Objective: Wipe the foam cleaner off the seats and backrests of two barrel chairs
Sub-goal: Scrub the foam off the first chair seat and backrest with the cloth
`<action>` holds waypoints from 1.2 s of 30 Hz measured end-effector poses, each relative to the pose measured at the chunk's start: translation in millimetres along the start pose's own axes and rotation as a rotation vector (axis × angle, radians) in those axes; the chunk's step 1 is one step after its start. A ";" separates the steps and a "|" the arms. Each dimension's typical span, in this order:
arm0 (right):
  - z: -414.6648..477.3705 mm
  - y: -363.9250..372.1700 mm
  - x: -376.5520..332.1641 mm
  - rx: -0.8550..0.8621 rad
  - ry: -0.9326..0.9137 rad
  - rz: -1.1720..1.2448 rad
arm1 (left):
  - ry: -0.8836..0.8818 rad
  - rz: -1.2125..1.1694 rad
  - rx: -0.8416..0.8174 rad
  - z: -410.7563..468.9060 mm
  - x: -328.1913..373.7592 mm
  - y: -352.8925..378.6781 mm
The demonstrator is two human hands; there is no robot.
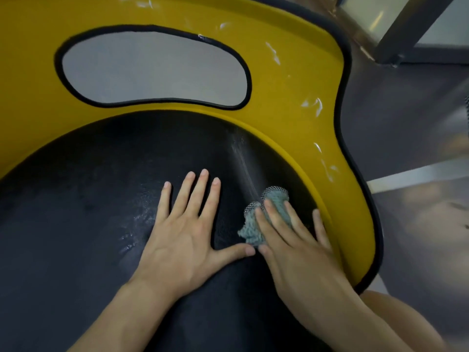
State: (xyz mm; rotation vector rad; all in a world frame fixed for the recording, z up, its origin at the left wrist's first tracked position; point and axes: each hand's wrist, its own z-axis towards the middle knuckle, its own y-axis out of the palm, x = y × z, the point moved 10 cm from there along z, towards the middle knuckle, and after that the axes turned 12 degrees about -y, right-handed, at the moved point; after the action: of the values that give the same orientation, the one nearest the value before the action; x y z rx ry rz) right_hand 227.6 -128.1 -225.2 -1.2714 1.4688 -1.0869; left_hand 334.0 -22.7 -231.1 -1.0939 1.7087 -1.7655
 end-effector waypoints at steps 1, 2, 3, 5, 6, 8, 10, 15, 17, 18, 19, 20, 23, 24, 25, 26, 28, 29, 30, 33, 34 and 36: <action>0.6 3.9 3.5 -0.026 0.008 -0.005 | 0.000 -0.003 0.001 -0.2 0.0 0.0; 7.5 3.3 5.0 -0.052 0.010 0.000 | 0.002 -0.004 -0.001 -0.8 0.1 0.5; 20.0 -1.7 6.8 -0.061 0.007 0.002 | 0.004 -0.002 -0.001 -1.0 0.2 1.0; 56.0 -15.3 15.6 0.003 0.010 0.007 | 0.000 -0.003 -0.003 -0.8 0.0 1.4; 74.3 -21.7 21.2 0.040 0.024 0.016 | -0.003 -0.003 -0.004 -0.7 -0.3 1.4; 101.1 -29.1 26.2 0.064 0.038 0.039 | -0.007 0.004 0.004 -0.7 -0.3 1.2; 100.5 -27.7 26.4 0.050 0.045 0.033 | -0.005 0.015 0.004 -0.8 0.3 1.3; 26.5 -6.5 5.6 0.015 -0.016 -0.006 | -0.007 0.012 -0.004 -1.6 0.6 0.2; 6.6 0.2 0.4 -0.017 -0.005 0.032 | -0.006 0.009 -0.004 -2.1 0.5 -0.3; 4.3 0.0 1.1 -0.007 -0.003 0.032 | -0.006 0.011 -0.010 -2.5 0.3 0.0; 6.5 -1.4 1.3 -0.031 -0.008 0.042 | -0.006 0.017 -0.014 -2.9 0.1 0.4; 13.2 -5.7 2.4 -0.049 -0.020 0.052 | -0.005 0.021 -0.014 -3.1 -0.3 0.8; 56.6 -18.9 21.7 -0.003 0.007 0.057 | -0.003 0.024 -0.010 -4.0 -0.4 0.4; 73.9 -24.5 27.8 0.026 0.028 0.053 | -0.004 0.027 -0.009 -4.0 -0.4 0.5; 89.8 -29.4 31.3 0.048 0.039 0.066 | -0.007 0.030 -0.007 -3.7 -0.7 0.3; 101.6 -30.0 33.8 0.052 0.047 0.079 | -0.010 0.032 -0.005 -3.5 -0.8 0.0; 104.6 -29.0 34.6 0.047 0.047 0.078 | -0.009 0.037 -0.003 -3.9 -0.6 -0.1; 97.1 -28.7 33.1 0.046 0.042 0.067 | -0.008 0.037 -0.001 -4.2 -0.7 -0.4; 83.9 -27.1 30.1 0.042 0.032 0.059 | -0.008 0.035 0.000 -4.5 -0.9 -0.4; 21.4 -11.2 8.8 0.017 -0.002 0.000 | -0.002 0.035 -0.004 -4.1 -0.9 0.3; 0.4 -5.0 1.2 0.018 0.002 -0.005 | 0.000 0.037 -0.007 -3.9 -1.3 1.3; -26.5 7.1 -7.7 0.015 0.012 0.030 | 0.006 0.050 -0.012 -3.4 -2.1 3.2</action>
State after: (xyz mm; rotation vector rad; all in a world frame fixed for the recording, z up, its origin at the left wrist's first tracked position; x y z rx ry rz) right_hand 201.0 -118.1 -225.6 -1.2310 1.4814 -1.0854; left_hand 332.0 -19.4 -234.5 -1.0430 1.7368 -1.7325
